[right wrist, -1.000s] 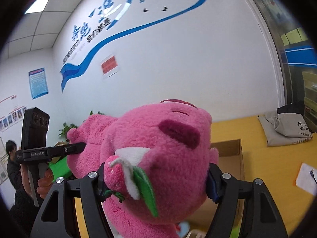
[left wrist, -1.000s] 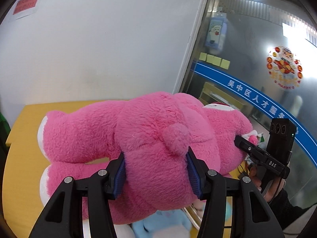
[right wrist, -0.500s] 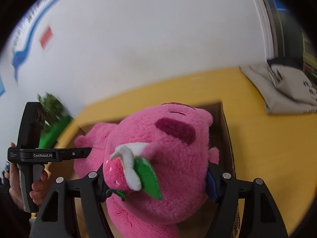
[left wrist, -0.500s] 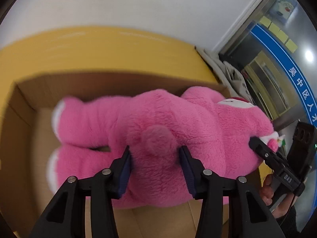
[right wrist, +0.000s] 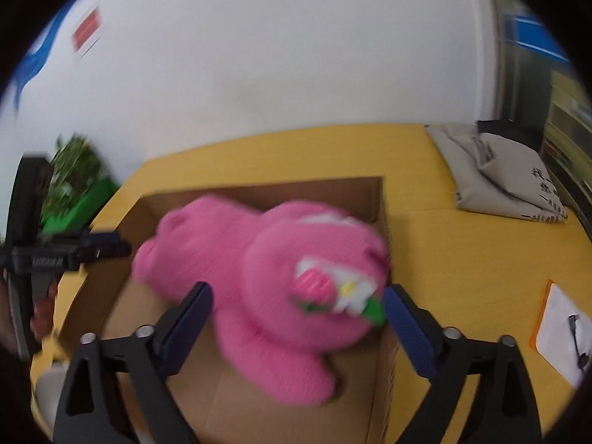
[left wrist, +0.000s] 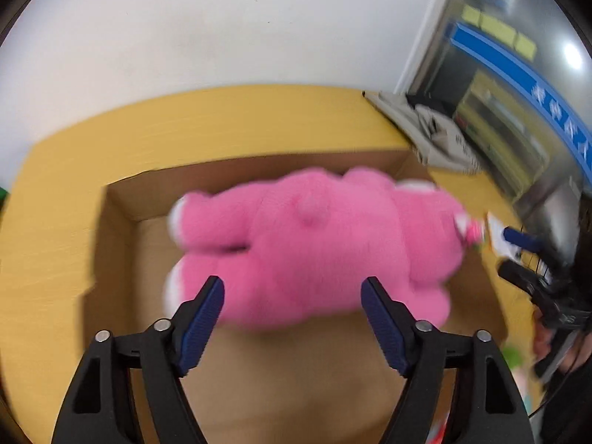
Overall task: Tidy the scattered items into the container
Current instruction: 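Carry the pink bear with both tools into the cardboard box and release, then withdraw both tools and move them over the white panda plush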
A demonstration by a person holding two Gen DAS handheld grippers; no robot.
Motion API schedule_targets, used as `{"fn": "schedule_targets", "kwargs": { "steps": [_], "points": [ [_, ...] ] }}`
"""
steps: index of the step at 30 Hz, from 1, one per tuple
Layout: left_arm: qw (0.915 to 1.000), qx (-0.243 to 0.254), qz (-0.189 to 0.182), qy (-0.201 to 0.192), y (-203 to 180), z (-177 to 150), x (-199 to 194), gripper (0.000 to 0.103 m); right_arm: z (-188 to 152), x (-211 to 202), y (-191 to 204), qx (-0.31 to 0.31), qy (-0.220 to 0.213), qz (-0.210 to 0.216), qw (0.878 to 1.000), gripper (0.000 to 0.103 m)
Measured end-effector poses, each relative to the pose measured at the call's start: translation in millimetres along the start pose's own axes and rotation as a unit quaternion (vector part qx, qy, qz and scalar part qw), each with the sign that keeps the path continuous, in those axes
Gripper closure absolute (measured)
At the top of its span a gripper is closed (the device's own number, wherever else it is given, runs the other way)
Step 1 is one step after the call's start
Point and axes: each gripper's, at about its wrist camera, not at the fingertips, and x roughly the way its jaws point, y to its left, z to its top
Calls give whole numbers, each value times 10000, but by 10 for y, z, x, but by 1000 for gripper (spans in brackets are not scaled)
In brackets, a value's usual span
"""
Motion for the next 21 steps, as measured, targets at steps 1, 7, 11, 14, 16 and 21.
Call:
{"fn": "schedule_targets", "kwargs": {
  "steps": [1, 7, 11, 14, 16, 21],
  "points": [
    [9999, 58, 73, 125, 46, -132, -42, 20, -89, -18, 98, -239, 216, 176, 9993, 1],
    [9939, -227, 105, 1072, 376, -825, 88, 22, -603, 180, 158, -429, 1442, 294, 9882, 1],
    [9898, -357, -107, 1376, 390, -1191, 81, 29, -786, 204, 39, -427, 1784, 124, 9829, 8],
    [9904, -492, -212, 1272, 366, -1322, -39, 30, -867, 102, 50, -401, 1820, 29, 9825, 8],
    [9911, -495, -204, 1216, 318, -1392, -107, 29, -926, 28, 67, -490, 1729, -58, 9837, 8],
    [9958, -679, 287, 535, 242, -1458, -561, 28, -933, -381, 104, -390, 997, -543, 9928, 7]
  ]
}}
